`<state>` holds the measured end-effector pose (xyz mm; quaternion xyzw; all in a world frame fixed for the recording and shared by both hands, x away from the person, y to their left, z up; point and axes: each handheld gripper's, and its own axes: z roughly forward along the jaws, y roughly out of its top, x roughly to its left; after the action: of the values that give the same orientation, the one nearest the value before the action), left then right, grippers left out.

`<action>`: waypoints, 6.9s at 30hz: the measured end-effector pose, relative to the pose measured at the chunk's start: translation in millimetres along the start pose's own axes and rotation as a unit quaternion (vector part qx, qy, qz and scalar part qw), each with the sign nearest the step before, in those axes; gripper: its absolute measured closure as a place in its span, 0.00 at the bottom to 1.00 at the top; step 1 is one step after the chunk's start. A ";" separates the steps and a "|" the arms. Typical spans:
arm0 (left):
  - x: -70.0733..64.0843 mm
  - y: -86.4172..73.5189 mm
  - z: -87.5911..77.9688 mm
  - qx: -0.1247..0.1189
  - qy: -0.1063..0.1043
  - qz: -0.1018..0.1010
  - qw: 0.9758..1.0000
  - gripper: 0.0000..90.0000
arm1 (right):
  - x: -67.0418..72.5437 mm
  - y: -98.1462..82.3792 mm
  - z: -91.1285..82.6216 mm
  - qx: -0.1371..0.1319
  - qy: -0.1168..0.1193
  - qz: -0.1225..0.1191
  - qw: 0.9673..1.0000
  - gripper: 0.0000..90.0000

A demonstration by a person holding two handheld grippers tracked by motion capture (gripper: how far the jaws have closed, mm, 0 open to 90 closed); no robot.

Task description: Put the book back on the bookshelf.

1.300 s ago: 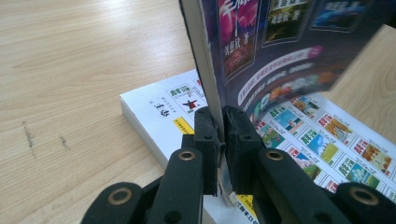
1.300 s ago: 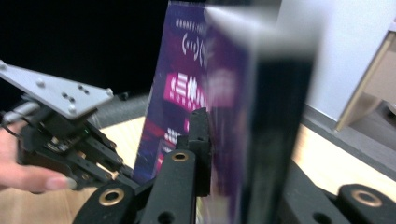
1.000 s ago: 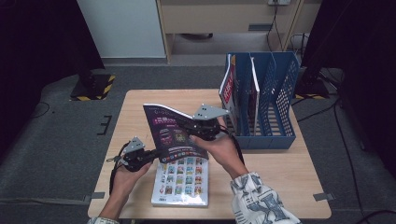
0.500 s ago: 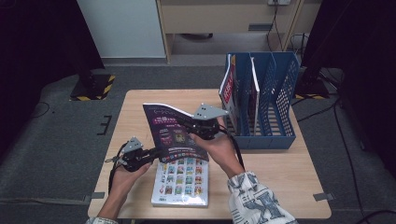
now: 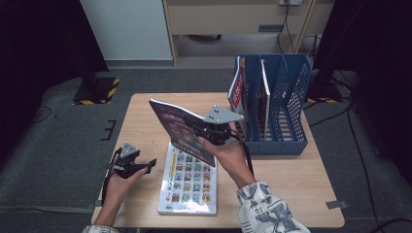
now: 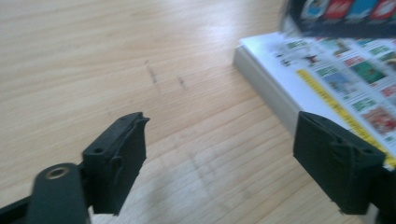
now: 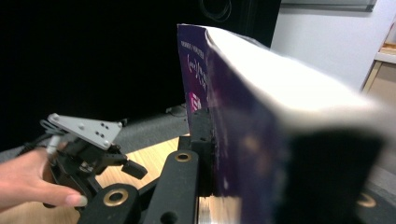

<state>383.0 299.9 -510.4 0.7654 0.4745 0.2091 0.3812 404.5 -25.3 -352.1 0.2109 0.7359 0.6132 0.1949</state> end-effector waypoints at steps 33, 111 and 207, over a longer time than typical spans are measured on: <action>7.2 -17.7 19.1 0.060 0.035 0.000 0.998 0.02 | -16.9 -3.4 -30.3 0.000 -0.025 0.028 0.999 0.93; 5.8 -17.4 20.0 0.062 0.037 0.001 0.997 0.01 | -36.8 -24.3 -112.2 0.011 -0.048 0.033 0.998 0.93; 4.9 -17.5 20.0 0.062 0.037 0.001 0.997 0.01 | -84.5 15.0 -264.8 -0.002 -0.189 0.078 0.979 0.93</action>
<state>388.9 301.1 -536.7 0.7795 0.4997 0.2077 0.3155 331.8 -286.6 -289.3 0.3796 0.6660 0.5768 0.2822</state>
